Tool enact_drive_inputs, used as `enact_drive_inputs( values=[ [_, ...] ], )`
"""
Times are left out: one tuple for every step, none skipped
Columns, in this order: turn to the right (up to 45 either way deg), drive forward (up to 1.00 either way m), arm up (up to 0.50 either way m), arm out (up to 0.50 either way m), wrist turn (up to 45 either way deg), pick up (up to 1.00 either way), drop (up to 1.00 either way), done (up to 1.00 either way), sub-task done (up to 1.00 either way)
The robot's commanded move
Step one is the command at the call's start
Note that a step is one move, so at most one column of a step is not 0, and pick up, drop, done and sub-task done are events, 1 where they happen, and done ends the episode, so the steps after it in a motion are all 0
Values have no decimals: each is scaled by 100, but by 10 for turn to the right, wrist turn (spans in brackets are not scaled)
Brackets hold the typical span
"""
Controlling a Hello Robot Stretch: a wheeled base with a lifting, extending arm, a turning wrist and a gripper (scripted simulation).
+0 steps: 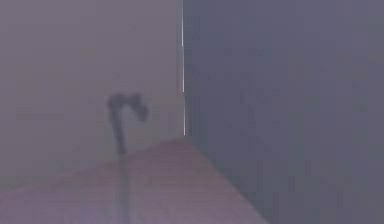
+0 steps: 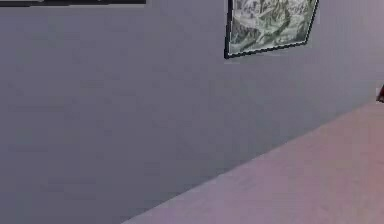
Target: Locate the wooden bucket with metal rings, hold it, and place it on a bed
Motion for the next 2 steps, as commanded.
enact_drive_inputs(
  values=[
    [450, 0, 0, 0, 0, 0, 0, 0, 0],
    [450, 0, 0, 0, 0, 0, 0, 0, 0]
  ],
)
